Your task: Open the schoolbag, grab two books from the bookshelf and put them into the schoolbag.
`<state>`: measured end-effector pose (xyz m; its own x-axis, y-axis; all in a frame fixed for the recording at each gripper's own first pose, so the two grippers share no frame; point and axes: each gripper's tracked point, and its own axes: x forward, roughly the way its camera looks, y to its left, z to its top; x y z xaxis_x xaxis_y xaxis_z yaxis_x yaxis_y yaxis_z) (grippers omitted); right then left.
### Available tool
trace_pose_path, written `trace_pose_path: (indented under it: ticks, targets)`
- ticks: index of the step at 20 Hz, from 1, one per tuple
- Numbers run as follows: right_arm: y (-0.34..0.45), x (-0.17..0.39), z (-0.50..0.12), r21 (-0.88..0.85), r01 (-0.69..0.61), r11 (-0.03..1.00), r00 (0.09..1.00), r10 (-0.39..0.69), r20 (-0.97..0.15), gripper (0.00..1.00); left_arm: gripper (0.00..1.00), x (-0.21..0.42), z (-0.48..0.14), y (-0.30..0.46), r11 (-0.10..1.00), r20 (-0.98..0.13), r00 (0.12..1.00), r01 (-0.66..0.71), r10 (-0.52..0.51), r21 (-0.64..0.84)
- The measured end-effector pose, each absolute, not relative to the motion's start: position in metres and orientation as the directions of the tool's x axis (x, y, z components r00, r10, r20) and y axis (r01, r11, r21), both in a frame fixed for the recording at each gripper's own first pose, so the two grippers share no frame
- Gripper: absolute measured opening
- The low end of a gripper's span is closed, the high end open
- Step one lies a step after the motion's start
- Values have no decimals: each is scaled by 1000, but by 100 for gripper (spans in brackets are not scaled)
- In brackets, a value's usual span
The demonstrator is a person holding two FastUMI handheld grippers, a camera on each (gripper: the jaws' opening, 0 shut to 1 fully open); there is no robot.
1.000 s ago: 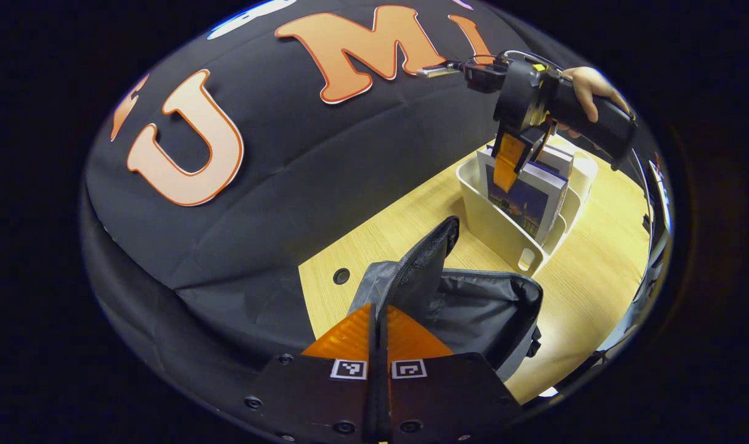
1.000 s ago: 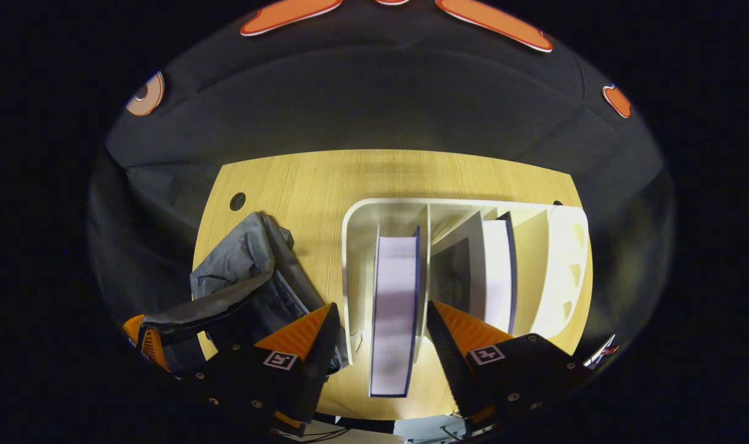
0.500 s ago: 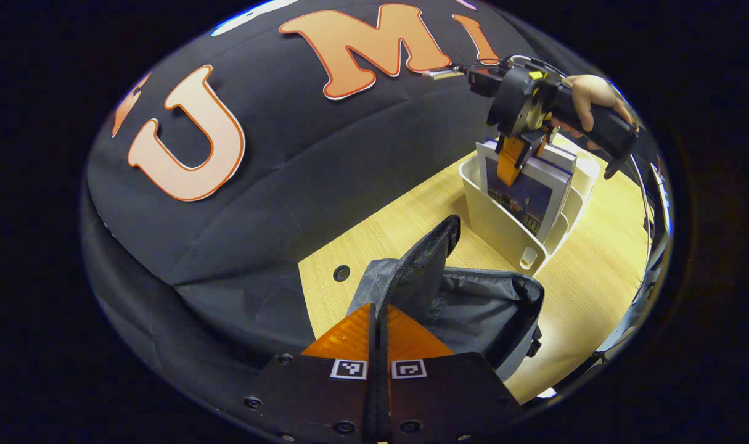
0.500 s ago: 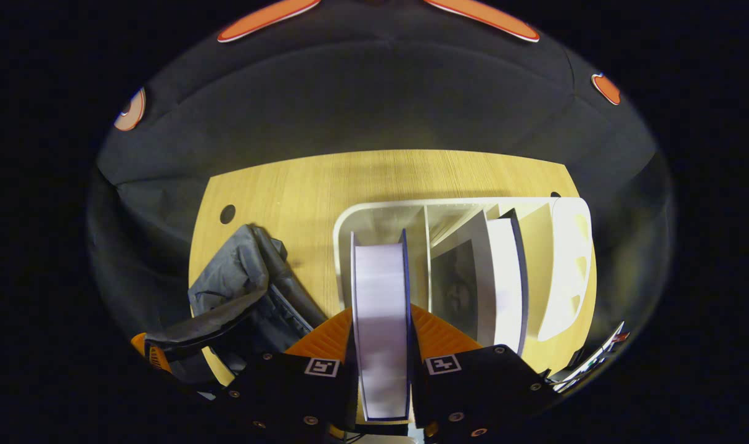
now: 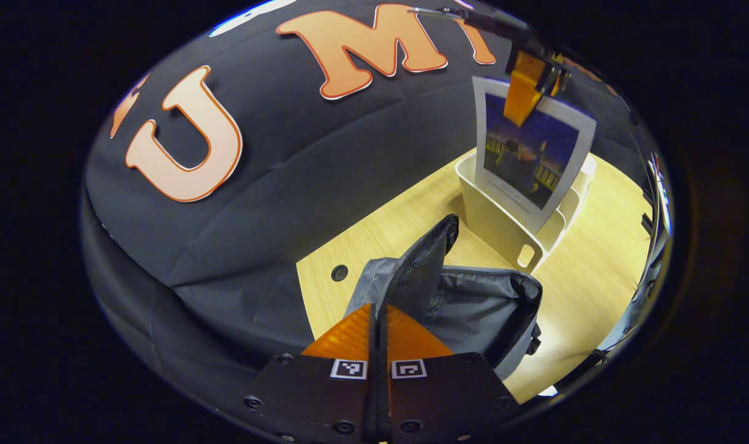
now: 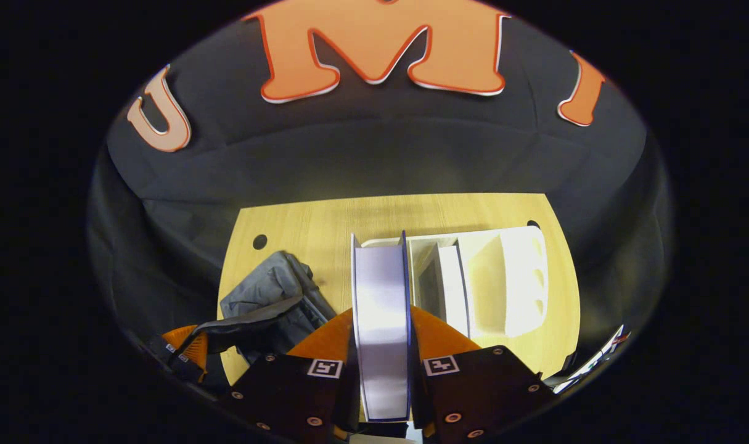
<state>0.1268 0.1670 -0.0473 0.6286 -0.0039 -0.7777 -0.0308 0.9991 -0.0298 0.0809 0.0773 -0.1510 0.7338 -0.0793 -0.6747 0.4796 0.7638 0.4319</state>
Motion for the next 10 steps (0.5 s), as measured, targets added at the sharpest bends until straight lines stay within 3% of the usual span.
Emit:
trace_pose_path:
  ticks: [6, 10]
  targets:
    - [152, 60, 19, 71, -7, 997, 718, 54, -694, 33, 1, 83, -153, 78, 752, -668, 740, 484, -80, 446]
    - [146, 6, 30, 184, -9, 983, 758, 127, -640, 33, 0, 85, -153, 74, 740, -666, 741, 496, -89, 453]
